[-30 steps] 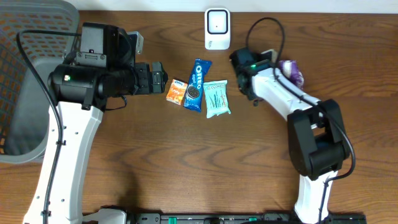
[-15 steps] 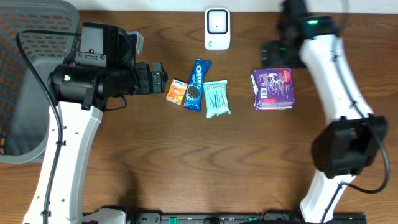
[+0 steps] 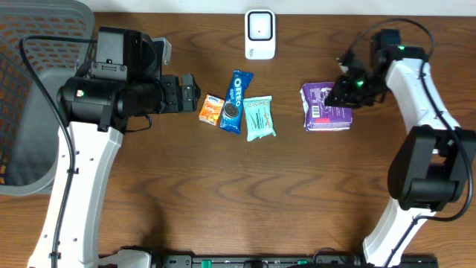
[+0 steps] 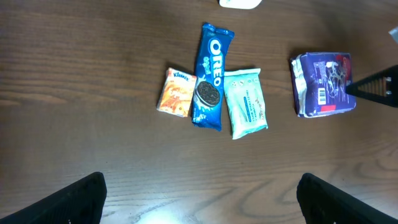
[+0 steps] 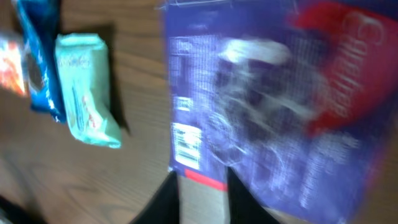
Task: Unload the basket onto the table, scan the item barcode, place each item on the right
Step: 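Regrasp the red-purple pack and push it further right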
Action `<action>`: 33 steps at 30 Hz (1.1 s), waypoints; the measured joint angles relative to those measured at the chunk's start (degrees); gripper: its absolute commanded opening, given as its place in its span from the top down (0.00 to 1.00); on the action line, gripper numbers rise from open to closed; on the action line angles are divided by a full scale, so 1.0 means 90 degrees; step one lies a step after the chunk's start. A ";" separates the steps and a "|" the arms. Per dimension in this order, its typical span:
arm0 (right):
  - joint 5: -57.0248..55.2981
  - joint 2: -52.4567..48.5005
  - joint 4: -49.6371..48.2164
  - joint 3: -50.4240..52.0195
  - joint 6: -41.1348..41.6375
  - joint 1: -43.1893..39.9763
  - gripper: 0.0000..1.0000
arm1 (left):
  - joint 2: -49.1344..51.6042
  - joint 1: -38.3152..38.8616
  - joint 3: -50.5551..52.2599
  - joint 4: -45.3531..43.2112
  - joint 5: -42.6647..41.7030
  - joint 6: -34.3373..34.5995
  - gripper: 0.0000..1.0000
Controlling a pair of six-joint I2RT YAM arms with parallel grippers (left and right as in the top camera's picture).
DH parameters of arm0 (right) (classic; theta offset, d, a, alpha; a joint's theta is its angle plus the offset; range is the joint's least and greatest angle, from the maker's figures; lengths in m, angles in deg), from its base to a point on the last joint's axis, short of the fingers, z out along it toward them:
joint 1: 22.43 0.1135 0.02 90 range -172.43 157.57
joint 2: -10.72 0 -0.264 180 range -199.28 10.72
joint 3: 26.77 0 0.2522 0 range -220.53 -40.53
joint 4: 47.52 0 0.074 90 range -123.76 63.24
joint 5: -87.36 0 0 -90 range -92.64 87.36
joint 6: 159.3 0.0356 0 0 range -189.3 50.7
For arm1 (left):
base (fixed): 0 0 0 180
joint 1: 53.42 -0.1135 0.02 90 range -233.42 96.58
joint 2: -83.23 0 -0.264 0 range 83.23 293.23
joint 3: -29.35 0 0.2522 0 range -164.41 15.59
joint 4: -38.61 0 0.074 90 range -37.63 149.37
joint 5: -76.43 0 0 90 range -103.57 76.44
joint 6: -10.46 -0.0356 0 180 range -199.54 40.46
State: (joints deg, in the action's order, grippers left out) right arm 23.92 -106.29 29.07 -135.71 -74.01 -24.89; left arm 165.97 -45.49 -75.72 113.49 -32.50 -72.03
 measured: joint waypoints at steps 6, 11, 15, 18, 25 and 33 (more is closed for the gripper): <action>-0.0236 0.0000 -0.0393 0.0000 0.0267 0.0814 0.96 | 0.0000 0.0000 0.0000 0.0000 0.0000 0.0000 0.02; -0.1302 0.0000 -0.0996 0.0146 0.0821 0.1328 0.98 | 0.0000 0.0000 0.0000 0.0000 0.0000 0.0000 0.02; -0.1775 0.0000 -0.1863 0.0755 0.1360 0.1554 0.99 | 0.0000 0.0000 0.0000 -0.0002 0.0002 0.0000 0.02; -0.1977 -0.0012 -0.2382 0.1224 0.1603 0.1549 0.99 | 0.0000 0.0000 0.0000 0.0000 0.0000 0.0000 0.02; -0.3245 -0.0019 -0.2531 0.1382 0.1880 0.1494 0.98 | 0.0000 0.0000 0.0000 0.0000 0.0002 0.0000 0.02; -0.4048 -0.0039 -0.1678 0.0850 0.1846 0.1214 0.94 | 0.0000 0.0000 0.0000 -0.0002 0.0000 0.0000 0.02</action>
State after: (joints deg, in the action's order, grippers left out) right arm -12.51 -106.64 13.97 -128.06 -57.40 -13.96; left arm 165.97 -45.49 -75.72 113.47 -32.50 -72.03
